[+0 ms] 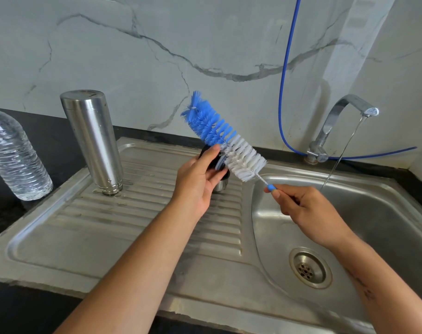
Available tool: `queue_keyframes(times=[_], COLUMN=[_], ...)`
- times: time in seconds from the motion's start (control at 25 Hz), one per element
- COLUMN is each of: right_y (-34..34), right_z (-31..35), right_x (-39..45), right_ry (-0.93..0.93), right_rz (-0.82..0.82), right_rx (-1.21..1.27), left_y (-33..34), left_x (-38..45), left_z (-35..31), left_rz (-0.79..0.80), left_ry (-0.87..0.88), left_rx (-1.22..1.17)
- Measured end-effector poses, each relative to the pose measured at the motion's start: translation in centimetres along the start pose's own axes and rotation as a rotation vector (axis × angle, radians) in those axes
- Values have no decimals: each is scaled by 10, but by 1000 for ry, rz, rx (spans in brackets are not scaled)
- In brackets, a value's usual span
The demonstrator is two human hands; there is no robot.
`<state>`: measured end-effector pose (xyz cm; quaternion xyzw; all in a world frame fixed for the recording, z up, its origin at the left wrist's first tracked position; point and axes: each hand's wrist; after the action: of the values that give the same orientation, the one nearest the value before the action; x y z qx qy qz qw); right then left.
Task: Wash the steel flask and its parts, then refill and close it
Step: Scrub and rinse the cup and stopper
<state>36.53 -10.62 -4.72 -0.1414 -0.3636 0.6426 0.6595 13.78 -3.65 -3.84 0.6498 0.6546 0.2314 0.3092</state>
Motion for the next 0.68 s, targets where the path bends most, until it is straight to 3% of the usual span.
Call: queue_keyframes(times=[0.2, 0.36, 0.56, 0.68], right_y=[8, 0, -1, -2], right_z=[10, 14, 9, 10], right_x=[5, 1, 6, 2], right_ry=[41, 25, 40, 38], right_rz=[-53, 66, -33, 31], right_rx=[-11, 2, -34, -20], left_y=[8, -1, 5, 1], left_x=[-12, 1, -9, -4], left_z=[14, -2, 11, 0], left_rz=[110, 16, 142, 113], left_ry=[-39, 71, 18, 49], left_rx=[91, 0, 155, 56])
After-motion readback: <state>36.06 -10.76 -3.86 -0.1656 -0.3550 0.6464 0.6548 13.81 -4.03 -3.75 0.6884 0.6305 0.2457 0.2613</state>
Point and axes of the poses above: each hand's wrist, its own x-axis towards the middle knuckle, its own y-axis out of the palm, z = x × y
